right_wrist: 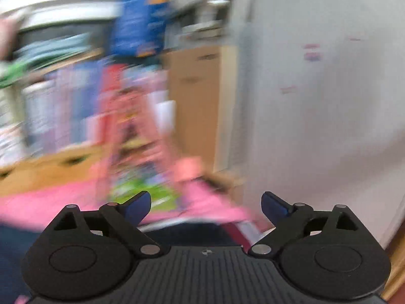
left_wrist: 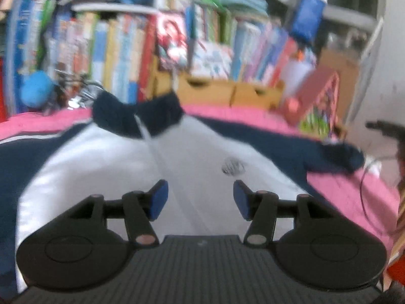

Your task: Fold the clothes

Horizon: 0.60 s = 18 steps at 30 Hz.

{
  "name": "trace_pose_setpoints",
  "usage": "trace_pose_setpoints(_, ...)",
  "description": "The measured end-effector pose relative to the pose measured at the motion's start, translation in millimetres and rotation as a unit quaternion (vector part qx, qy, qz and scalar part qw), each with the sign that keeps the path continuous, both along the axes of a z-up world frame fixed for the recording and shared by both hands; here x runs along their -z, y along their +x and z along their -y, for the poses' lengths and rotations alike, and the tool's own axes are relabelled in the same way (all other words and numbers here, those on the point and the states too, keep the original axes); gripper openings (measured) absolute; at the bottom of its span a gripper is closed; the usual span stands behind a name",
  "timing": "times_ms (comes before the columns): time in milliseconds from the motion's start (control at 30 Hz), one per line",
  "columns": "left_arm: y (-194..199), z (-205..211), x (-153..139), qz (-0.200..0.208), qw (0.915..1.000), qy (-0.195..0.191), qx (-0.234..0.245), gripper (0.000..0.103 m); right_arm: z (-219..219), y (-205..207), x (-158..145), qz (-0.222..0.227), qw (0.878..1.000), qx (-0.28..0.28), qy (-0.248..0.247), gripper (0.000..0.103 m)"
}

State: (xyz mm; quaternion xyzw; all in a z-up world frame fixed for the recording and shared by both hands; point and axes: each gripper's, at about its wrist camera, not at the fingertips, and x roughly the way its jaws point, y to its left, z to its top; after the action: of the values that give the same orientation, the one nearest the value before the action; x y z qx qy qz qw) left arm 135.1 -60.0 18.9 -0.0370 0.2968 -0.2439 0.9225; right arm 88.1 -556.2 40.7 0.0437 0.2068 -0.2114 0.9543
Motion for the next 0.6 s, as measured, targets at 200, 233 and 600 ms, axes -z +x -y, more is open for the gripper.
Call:
trace_pose_setpoints(200,31.0,74.9,-2.4,0.025,0.996,0.06,0.063,0.053,-100.9,18.8,40.9,-0.048,0.975,-0.206,0.071,0.074)
trace_pose_setpoints(233,40.1,88.8,-0.3,0.022,0.9953,0.063,0.07,0.051,-117.8,21.2,44.8,-0.051,0.969,-0.229,0.074,0.072)
trace_pose_setpoints(600,151.7,202.9,51.0,0.006,0.9886,0.125,0.083,0.035,-218.6,57.4,80.6,-0.114,0.942,-0.31,0.051,0.056)
